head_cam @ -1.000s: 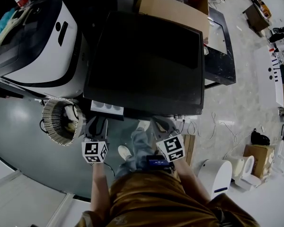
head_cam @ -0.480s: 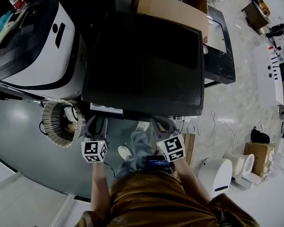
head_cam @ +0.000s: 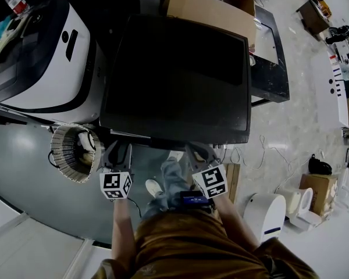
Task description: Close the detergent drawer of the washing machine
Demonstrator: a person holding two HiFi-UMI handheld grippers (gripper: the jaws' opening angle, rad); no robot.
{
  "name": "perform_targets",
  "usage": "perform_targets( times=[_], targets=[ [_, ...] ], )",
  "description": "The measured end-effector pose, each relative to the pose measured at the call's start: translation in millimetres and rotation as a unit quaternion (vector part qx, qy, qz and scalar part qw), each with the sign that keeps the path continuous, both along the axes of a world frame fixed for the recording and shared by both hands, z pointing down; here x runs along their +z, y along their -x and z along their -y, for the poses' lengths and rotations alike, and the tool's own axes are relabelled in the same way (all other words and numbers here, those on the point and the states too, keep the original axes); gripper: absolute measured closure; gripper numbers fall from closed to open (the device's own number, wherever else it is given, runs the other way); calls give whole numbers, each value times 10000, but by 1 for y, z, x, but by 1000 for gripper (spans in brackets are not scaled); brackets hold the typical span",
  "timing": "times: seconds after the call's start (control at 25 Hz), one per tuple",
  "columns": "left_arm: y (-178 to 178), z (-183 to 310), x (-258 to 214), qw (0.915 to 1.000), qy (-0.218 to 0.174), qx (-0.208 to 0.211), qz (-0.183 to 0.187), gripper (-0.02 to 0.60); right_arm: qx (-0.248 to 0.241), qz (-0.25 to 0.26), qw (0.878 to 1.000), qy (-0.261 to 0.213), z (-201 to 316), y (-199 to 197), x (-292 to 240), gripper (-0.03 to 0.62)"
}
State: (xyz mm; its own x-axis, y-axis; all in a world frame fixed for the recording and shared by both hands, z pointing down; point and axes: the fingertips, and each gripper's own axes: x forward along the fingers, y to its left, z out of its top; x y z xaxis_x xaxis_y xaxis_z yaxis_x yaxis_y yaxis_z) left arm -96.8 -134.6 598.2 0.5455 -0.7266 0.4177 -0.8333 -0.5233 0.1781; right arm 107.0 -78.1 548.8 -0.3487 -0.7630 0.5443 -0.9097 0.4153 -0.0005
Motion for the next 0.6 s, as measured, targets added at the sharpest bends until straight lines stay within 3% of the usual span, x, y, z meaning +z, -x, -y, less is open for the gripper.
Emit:
perform_targets(
  times=[0.6],
  targets=[
    [-7, 21, 0, 10000, 52, -7, 23, 417, 3, 30, 10000, 64, 3, 0, 1, 582]
  ],
)
